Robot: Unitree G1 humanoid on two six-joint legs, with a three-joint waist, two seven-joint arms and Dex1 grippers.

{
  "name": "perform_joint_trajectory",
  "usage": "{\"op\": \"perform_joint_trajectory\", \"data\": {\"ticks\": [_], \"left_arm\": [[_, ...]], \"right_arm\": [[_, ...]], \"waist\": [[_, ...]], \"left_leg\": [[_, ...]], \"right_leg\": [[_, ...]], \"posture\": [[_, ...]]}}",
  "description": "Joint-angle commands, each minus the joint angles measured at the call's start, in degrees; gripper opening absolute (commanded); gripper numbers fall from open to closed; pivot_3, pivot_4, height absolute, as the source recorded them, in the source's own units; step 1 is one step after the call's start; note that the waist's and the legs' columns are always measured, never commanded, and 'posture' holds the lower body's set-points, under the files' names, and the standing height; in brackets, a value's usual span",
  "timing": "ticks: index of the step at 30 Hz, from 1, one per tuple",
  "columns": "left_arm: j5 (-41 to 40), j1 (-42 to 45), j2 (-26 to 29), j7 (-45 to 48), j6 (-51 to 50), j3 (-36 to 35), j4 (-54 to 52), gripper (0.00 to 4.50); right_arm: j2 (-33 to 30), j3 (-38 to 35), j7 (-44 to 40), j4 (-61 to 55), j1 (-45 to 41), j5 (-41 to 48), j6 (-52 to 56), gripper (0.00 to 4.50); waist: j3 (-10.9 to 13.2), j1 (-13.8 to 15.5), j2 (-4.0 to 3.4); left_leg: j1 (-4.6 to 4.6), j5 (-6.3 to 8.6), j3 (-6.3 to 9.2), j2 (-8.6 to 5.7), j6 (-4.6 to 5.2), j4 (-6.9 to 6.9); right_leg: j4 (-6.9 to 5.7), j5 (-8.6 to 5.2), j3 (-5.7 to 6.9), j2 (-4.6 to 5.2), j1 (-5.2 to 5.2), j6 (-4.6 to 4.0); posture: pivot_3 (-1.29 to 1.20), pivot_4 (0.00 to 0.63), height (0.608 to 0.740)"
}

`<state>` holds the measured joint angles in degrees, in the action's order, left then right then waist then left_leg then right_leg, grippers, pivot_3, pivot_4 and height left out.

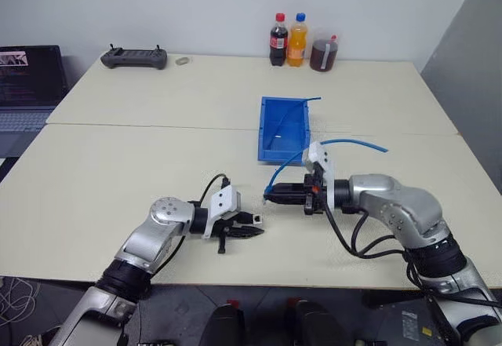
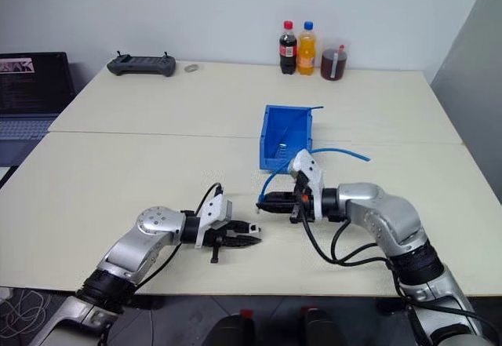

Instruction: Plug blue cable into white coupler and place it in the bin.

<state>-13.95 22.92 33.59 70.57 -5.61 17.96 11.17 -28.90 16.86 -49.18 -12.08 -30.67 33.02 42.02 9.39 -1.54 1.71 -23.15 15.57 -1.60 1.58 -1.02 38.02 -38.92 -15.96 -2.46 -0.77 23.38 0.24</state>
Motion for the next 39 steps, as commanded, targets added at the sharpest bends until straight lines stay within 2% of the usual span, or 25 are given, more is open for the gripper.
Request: {"op": "perform_joint_trajectory", "data": {"ticks": [1,13,39], "left_arm": [[1.5,1.5,-0.5,2.6,4.4,-0.2,3.1,0.80],[2.8,1.2,-1.9,2.6,5.4,-0.7,4.8,0.80],[3.8,1.3,-2.5,1.2,5.5,-2.0,5.8,0.80]], "right_arm": [[-0.3,2.6,-2.2,-1.0,1.2,-6.2,-8.0,0.18],[2.8,4.8,-3.5,1.0,2.5,-12.2,-13.3,0.18],[4.9,5.0,-4.0,2.7,4.6,-15.5,-12.0,0.18]], "waist": [[0.0,0.0,0.00],[0.0,0.1,0.00],[0.0,0.1,0.00]], "left_leg": [[0.01,0.00,0.00,0.00,0.00,0.00],[0.04,0.00,0.06,0.00,0.00,0.06],[0.15,-0.01,0.08,0.00,0.00,0.11]], "right_leg": [[-0.02,0.00,0.00,0.00,0.00,0.00],[-0.07,0.00,0.03,0.00,-0.05,0.00],[-0.13,0.01,0.05,0.00,-0.15,-0.01]], "posture": [[0.00,0.150,0.740],[0.00,0.150,0.740],[0.00,0.150,0.740]]}}
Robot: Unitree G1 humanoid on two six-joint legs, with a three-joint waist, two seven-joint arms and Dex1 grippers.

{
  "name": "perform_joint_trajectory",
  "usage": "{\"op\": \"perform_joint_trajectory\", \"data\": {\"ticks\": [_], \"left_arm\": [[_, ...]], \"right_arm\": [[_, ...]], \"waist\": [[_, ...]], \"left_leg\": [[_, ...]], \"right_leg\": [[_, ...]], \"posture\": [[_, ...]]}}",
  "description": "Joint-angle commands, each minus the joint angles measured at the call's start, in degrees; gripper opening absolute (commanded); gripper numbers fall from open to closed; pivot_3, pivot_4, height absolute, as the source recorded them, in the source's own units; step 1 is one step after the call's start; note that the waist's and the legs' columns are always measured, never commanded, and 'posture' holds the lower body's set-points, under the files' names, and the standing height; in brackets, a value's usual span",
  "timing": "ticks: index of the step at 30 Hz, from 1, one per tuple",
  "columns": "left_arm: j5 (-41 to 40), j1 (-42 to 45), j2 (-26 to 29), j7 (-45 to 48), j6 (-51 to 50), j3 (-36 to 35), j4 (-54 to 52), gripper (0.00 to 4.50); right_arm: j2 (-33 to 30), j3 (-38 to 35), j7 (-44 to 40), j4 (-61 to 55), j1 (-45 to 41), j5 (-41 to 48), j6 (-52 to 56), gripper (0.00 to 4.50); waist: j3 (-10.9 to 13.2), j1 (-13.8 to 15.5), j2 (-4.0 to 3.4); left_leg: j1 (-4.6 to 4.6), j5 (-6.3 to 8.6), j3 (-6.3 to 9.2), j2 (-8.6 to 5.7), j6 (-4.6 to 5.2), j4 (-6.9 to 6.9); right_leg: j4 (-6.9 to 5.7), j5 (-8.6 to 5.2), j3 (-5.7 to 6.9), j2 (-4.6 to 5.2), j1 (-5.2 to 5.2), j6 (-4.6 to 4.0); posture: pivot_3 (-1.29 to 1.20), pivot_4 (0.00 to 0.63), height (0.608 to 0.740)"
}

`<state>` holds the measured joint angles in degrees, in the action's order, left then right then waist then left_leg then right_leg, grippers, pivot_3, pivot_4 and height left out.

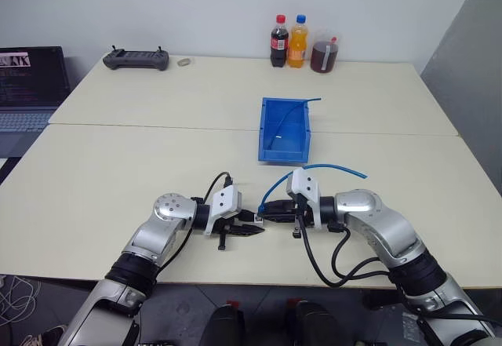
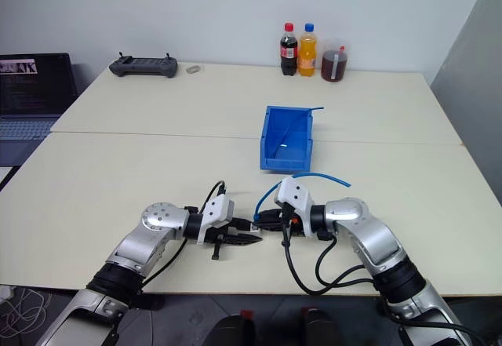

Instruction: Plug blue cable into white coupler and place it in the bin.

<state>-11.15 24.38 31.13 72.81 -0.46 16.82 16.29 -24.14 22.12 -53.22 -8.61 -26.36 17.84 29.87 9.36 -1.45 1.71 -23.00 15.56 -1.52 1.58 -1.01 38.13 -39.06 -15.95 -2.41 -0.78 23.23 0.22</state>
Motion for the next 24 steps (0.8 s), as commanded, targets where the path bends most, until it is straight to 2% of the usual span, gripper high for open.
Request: {"op": "perform_joint_trajectory", "data": {"ticks": [1,10,24], "left_arm": [[1.1,-0.2,0.0,-1.1,0.3,-0.9,0.7,0.80],[1.0,-0.1,-0.2,-2.1,0.3,-1.3,0.5,0.80],[0.7,-1.7,0.4,-3.5,0.3,-2.1,-1.3,0.80]], "right_arm": [[0.3,-0.2,0.2,-0.7,0.2,-0.6,0.1,0.18],[0.7,2.1,2.3,0.9,-0.2,-5.5,-1.3,0.18],[0.8,7.2,0.8,8.1,1.0,-11.8,-6.9,0.18]], "waist": [[0.0,0.0,0.00],[0.0,0.0,0.00],[-0.6,-0.2,-0.06]], "left_leg": [[0.00,0.00,0.00,0.00,0.00,0.00],[0.03,0.00,-0.01,0.01,0.00,0.02],[0.19,-0.01,-0.03,0.06,0.01,0.02]], "right_leg": [[0.00,0.00,0.00,0.00,0.00,0.00],[-0.03,0.00,0.00,0.00,-0.01,0.00],[-0.07,0.00,-0.03,-0.06,-0.10,0.00]], "posture": [[0.00,0.150,0.740],[0.00,0.150,0.740],[0.00,0.150,0.740]]}}
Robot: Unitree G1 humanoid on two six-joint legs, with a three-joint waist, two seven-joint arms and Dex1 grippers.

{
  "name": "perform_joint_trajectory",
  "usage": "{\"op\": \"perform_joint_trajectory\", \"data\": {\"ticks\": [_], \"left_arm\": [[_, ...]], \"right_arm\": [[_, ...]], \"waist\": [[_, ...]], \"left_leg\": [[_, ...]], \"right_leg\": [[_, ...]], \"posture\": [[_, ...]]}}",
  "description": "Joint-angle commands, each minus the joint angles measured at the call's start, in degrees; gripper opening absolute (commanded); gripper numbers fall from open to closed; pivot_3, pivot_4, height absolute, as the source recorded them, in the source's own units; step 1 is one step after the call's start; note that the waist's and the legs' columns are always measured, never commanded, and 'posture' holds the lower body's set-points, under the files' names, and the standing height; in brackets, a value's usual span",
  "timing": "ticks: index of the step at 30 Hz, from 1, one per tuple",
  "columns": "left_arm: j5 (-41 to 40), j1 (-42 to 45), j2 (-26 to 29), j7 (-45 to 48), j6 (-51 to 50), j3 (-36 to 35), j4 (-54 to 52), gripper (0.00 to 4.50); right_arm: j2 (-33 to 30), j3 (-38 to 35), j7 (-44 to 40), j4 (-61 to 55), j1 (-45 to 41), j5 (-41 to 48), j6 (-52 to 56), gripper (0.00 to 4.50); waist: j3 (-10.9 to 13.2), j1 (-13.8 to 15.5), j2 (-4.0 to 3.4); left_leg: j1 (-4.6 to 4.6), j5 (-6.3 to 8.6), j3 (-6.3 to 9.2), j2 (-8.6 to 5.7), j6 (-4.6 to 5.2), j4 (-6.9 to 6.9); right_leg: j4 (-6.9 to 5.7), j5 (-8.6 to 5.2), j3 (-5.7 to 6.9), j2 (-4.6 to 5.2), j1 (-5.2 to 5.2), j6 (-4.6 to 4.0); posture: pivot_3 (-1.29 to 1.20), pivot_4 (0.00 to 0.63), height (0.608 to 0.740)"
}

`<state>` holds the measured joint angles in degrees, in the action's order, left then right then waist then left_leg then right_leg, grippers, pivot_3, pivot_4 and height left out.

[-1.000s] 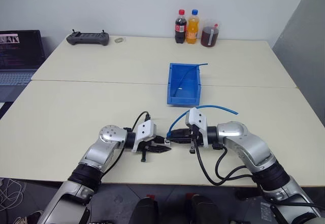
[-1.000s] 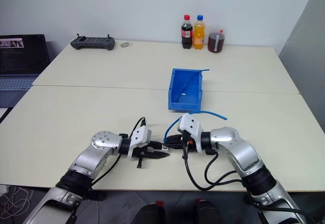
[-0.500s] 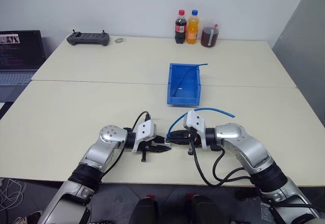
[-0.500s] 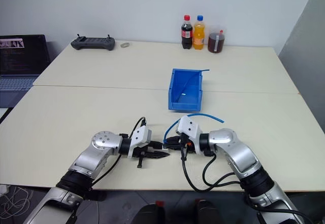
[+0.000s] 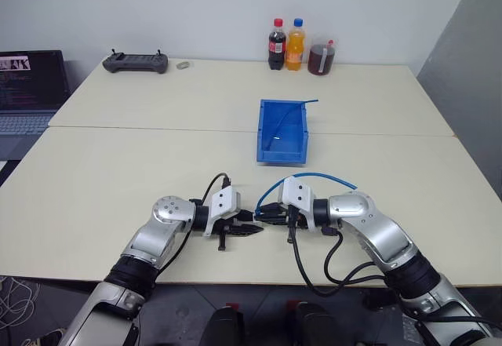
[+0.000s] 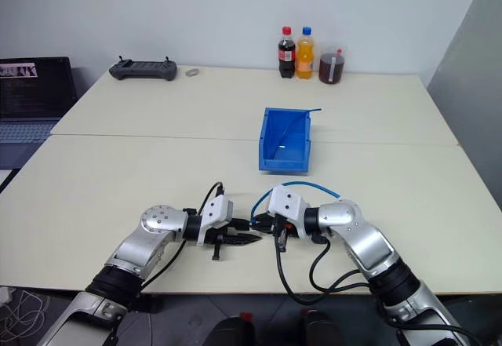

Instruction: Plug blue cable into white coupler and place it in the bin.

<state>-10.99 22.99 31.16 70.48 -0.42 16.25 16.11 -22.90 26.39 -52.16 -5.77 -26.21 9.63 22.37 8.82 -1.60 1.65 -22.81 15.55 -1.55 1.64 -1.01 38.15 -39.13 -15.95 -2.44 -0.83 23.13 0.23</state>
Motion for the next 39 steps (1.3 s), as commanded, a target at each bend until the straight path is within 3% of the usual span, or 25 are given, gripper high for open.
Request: {"op": "perform_joint_trajectory", "data": {"ticks": [1,8,10,12,14,22,25,30,39], "left_arm": [[0.5,-0.4,0.5,-1.3,0.3,-1.7,-1.3,0.80],[1.0,-1.4,0.7,-2.8,0.9,-2.4,-2.3,0.80],[0.3,-1.7,0.4,-3.5,0.0,-3.0,-3.2,1.50],[-0.7,-2.3,0.4,-4.0,-1.3,-3.6,-4.8,1.68],[-2.0,-3.5,0.4,-5.6,-3.2,-5.0,-7.6,2.14],[-7.2,-11.7,-1.1,-18.3,-14.8,-12.9,-28.5,3.85],[-8.4,-12.3,-2.6,-24.2,-19.0,-15.4,-34.2,4.46],[-9.4,-12.4,-8.5,-36.8,-25.8,-18.8,-41.4,4.49],[-8.0,-17.2,-15.2,-47.1,-28.4,-17.1,-47.1,4.49]], "right_arm": [[-0.4,3.0,-0.6,6.0,0.8,-3.8,0.2,0.18],[-0.1,1.3,-1.1,7.2,0.7,-2.3,0.6,0.18],[0.5,-0.2,-0.7,6.4,0.7,-0.7,2.5,0.18],[1.1,-1.8,-0.2,5.3,0.8,1.0,4.8,0.18],[1.2,-3.7,0.2,3.6,0.8,2.7,7.4,0.18],[6.9,-23.2,7.6,1.9,-10.1,21.3,31.8,0.18],[7.1,-27.9,8.4,8.2,-17.8,24.3,36.2,0.18],[4.9,-28.3,6.3,27.8,-31.9,21.3,35.3,0.18],[5.5,-26.9,7.7,66.5,-50.3,8.7,16.7,0.18]], "waist": [[-0.1,0.0,0.00],[-0.3,-0.1,-0.02],[-0.3,-0.1,-0.02],[-0.3,-0.1,-0.02],[-0.3,-0.1,-0.02],[-0.1,-0.1,-0.09],[-0.1,-0.1,-0.10],[-0.1,-0.1,-0.11],[-0.1,-0.2,-0.11]], "left_leg": [[0.02,0.00,0.00,0.00,0.00,0.00],[0.08,0.00,0.00,0.03,0.00,0.00],[0.08,0.00,-0.01,0.03,0.01,0.00],[0.08,-0.01,-0.01,0.04,0.01,0.00],[0.06,-0.01,0.01,0.04,0.01,0.00],[-0.13,0.00,0.02,0.01,0.00,-0.01],[-0.12,0.00,0.05,0.01,0.00,-0.04],[-0.11,0.00,0.02,-0.02,0.00,-0.12],[-0.16,0.01,-0.16,-0.03,0.00,-0.21]], "right_leg": [[0.00,0.00,0.00,-0.01,-0.01,0.00],[-0.01,0.00,-0.02,-0.05,-0.05,0.00],[-0.02,0.00,-0.03,-0.05,-0.05,0.00],[-0.04,0.00,-0.04,-0.05,-0.05,-0.01],[-0.04,0.00,-0.02,-0.05,-0.04,-0.01],[-0.02,0.02,-0.01,0.11,0.08,-0.03],[-0.02,0.04,0.02,0.10,0.08,-0.05],[0.04,0.05,0.01,0.10,0.08,-0.06],[0.13,0.07,-0.16,0.10,0.15,-0.08]], "posture": [[0.00,0.150,0.740],[0.00,0.150,0.740],[0.00,0.150,0.740],[0.00,0.150,0.740],[0.00,0.150,0.740],[0.00,0.150,0.740],[0.00,0.150,0.740],[0.00,0.150,0.740],[0.00,0.150,0.740]]}}
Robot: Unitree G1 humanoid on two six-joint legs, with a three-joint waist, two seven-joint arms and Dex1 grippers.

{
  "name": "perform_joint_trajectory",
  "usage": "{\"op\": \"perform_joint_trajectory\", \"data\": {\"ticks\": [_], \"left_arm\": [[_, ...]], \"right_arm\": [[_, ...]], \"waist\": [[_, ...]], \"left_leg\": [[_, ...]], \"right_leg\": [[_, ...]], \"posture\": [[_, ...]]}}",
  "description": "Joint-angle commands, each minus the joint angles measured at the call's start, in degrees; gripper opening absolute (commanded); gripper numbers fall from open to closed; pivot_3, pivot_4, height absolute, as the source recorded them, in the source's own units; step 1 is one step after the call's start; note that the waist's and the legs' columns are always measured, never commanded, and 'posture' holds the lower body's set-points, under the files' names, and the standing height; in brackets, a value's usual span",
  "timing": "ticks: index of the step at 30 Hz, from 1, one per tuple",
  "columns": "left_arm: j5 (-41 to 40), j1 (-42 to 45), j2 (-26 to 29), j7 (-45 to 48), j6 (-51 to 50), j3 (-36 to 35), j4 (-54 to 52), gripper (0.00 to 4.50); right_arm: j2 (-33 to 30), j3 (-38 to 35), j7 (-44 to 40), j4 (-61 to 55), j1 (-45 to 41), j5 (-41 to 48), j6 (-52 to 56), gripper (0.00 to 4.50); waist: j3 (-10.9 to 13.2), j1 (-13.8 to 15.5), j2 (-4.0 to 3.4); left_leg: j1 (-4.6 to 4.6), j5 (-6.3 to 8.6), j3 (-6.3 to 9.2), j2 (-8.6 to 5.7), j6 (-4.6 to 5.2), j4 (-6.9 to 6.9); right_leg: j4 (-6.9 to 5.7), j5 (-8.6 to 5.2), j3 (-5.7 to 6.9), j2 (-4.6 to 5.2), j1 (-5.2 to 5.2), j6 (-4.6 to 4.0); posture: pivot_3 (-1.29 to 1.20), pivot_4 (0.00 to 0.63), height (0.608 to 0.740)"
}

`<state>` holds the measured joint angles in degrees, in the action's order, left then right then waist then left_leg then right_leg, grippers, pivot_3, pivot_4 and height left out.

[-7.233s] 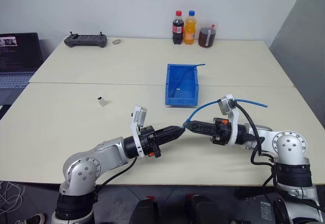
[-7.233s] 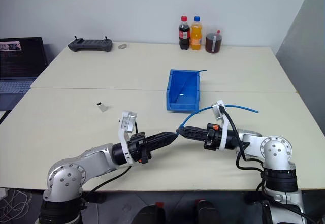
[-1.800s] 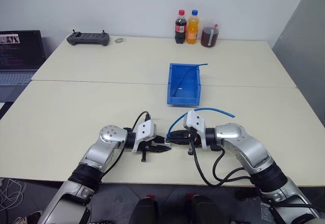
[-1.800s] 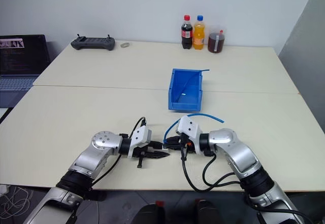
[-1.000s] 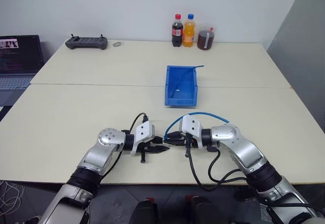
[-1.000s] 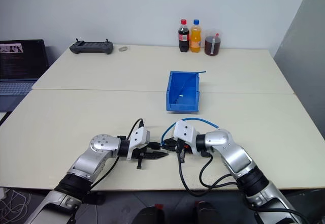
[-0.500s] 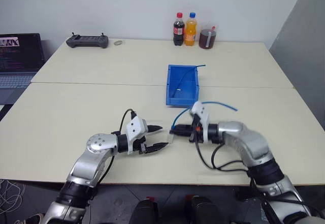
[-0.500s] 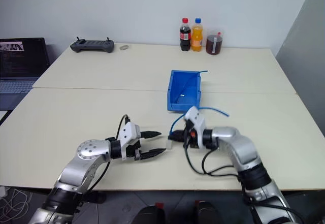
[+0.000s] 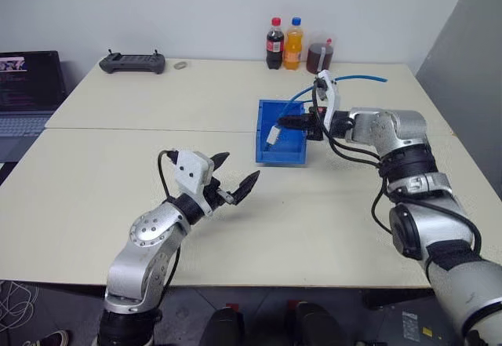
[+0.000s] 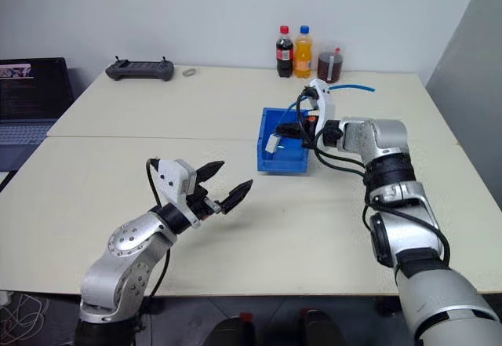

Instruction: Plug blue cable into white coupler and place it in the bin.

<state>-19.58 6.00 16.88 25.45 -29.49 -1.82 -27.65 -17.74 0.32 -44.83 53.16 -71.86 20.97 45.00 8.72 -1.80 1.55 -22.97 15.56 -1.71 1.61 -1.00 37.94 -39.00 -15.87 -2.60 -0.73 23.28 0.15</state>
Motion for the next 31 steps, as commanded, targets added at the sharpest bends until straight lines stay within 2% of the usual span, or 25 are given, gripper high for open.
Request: {"op": "perform_joint_trajectory", "data": {"ticks": [1,3,13,19,21,22,26,29,31], "left_arm": [[0.8,-0.2,-1.1,-2.5,0.8,1.2,-3.4,4.49],[0.9,-0.1,-1.6,-3.2,1.0,1.6,-3.4,4.50],[0.0,0.2,-1.3,-3.7,0.7,1.7,-3.5,4.50],[-0.2,0.8,-0.9,-4.2,-1.6,1.4,-2.6,4.50],[-0.1,0.6,-1.1,-5.0,-2.3,0.9,-2.5,4.50],[0.4,0.4,-1.1,-5.7,-3.1,0.8,-2.3,4.50],[0.4,-2.2,-1.6,-8.5,-3.9,-2.1,-3.0,4.50],[0.6,-4.9,-2.4,-11.4,-4.2,-5.0,-3.5,4.50],[0.7,-6.1,-2.9,-12.9,-3.5,-6.9,-3.4,4.50]], "right_arm": [[0.5,-1.2,0.5,10.1,-5.7,-3.4,-7.5,0.18],[0.9,-1.9,0.4,13.6,-7.4,-4.5,-9.5,0.85],[1.9,-3.3,-0.6,18.4,-10.5,-8.2,-14.0,2.94],[0.2,-3.1,-0.9,16.6,-9.9,-10.2,-14.6,4.48],[-1.0,-2.6,-1.6,13.4,-8.0,-10.7,-14.9,4.49],[-1.7,-2.6,-2.4,9.9,-6.3,-10.5,-14.3,4.49],[-2.8,-1.2,0.8,-25.8,13.7,-10.5,-17.5,4.49],[-1.7,-1.0,8.4,-49.6,32.0,-12.5,-17.3,4.49],[-0.1,-1.6,13.7,-59.4,41.2,-13.9,-17.0,4.49]], "waist": [[0.0,0.0,-0.01],[0.0,0.0,-0.01],[0.0,0.0,-0.03],[0.0,0.0,-0.03],[0.0,0.0,-0.03],[0.0,0.0,-0.03],[-0.1,0.3,0.07],[0.0,0.3,-0.01],[0.0,0.2,-0.13]], "left_leg": [[0.00,0.00,-0.02,-0.01,0.00,0.00],[0.00,0.00,-0.03,0.00,0.00,0.00],[0.00,0.00,-0.01,0.01,-0.01,0.00],[-0.01,0.00,-0.01,0.01,-0.01,0.00],[-0.01,0.00,-0.02,0.00,-0.01,0.00],[-0.01,0.00,-0.02,0.00,-0.01,0.00],[-0.04,0.00,0.10,0.02,-0.02,-0.04],[-0.14,0.04,0.10,0.03,-0.08,-0.04],[-0.26,0.05,0.14,0.04,-0.13,-0.03]], "right_leg": [[-0.01,0.00,-0.02,0.00,0.00,0.00],[-0.01,0.00,-0.03,0.00,0.00,0.00],[-0.02,0.00,-0.01,0.00,0.00,0.00],[-0.02,0.00,-0.01,0.00,0.00,0.00],[-0.01,0.00,-0.02,0.00,0.00,0.00],[-0.01,0.00,-0.02,0.00,0.00,0.00],[0.05,0.00,0.07,0.01,-0.04,0.00],[0.03,-0.04,0.06,0.01,0.07,0.04],[0.01,-0.06,0.07,0.01,0.18,0.05]], "posture": [[0.00,0.150,0.740],[0.00,0.150,0.740],[0.00,0.150,0.740],[0.00,0.150,0.740],[0.00,0.150,0.740],[0.00,0.150,0.740],[0.00,0.150,0.740],[0.00,0.150,0.740],[0.00,0.150,0.740]]}}
